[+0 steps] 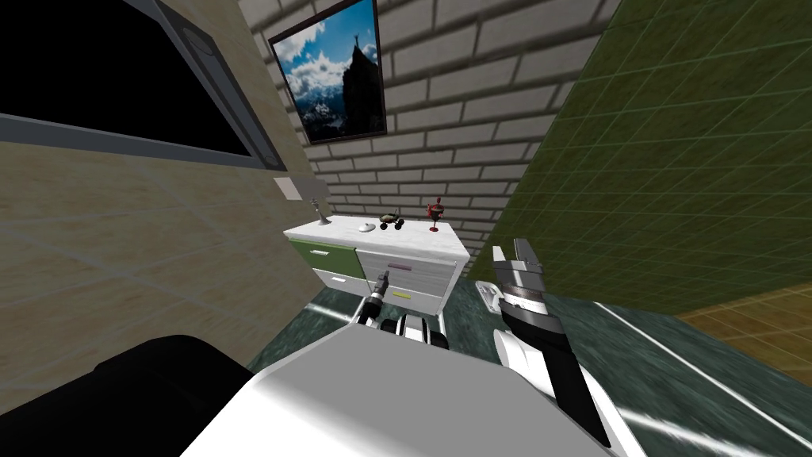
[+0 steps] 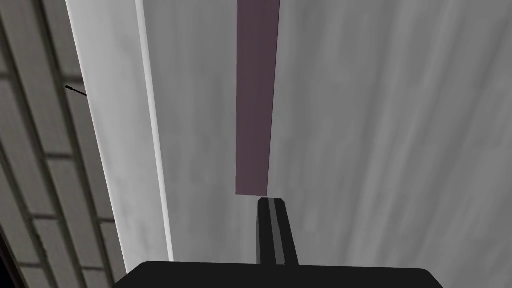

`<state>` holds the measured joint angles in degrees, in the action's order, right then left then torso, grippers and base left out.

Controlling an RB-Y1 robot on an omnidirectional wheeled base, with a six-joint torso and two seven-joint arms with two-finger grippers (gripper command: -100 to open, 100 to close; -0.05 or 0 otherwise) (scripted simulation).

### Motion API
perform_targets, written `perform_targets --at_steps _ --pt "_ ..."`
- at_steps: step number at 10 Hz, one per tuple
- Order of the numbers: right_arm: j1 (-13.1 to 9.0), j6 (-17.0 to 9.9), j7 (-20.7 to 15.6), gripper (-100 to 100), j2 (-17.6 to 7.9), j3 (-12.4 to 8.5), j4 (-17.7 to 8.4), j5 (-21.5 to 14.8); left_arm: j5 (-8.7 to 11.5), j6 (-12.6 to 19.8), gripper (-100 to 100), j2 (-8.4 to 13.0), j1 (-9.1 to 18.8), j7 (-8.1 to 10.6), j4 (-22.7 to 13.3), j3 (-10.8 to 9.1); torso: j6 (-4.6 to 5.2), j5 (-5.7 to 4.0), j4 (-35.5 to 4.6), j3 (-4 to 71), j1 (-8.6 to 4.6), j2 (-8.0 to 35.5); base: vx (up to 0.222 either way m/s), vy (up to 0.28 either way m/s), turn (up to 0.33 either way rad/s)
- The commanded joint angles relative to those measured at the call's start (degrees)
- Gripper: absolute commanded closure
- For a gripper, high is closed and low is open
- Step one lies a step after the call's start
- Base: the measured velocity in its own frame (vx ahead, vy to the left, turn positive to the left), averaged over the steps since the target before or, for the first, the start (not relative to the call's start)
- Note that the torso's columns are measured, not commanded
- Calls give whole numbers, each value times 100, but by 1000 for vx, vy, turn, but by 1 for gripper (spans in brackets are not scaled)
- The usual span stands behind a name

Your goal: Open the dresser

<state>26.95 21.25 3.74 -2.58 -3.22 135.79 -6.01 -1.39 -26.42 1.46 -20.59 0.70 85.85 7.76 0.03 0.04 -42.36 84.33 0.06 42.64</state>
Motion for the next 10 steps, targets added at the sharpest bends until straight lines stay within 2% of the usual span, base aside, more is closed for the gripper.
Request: perform_targets --at_steps 1,2,3,6,7,8,9,10 --pt "0 0 0 0 0 0 0 0 -10 30 100 29 -123 17 146 50 -2 -1 3 13 1 -19 -185 34 14" --pt "0 0 0 0 0 0 0 0 -4 25 100 32 -96 20 114 36 -3 -1 8 24 5 -36 -86 19 0" --pt "2 0 0 0 0 0 0 0 -4 33 -100 258 -102 22 131 37 -2 -3 16 44 -6 -70 -13 0 -5" --pt "4 1 0 0 0 -1 1 0 -2 51 -100 560 -93 20 153 34 -3 -5 14 37 -10 -55 33 -10 -1" --pt "4 1 0 0 0 0 1 0 5 123 -100 532 -52 15 187 20 -2 -4 9 28 -8 -42 118 -35 -17" --pt "4 1 0 0 0 0 1 0 8 153 -100 622 -36 13 203 14 -2 -5 11 33 -14 -52 161 -49 -14" --pt "5 1 0 0 0 0 1 0 13 201 -100 405 -7 9 199 4 -3 -6 14 37 -14 -57 185 -37 -8" --pt "5 1 0 0 0 -1 2 0 13 206 -100 319 -3 9 198 3 -3 -4 13 36 -8 -55 118 -36 -3"
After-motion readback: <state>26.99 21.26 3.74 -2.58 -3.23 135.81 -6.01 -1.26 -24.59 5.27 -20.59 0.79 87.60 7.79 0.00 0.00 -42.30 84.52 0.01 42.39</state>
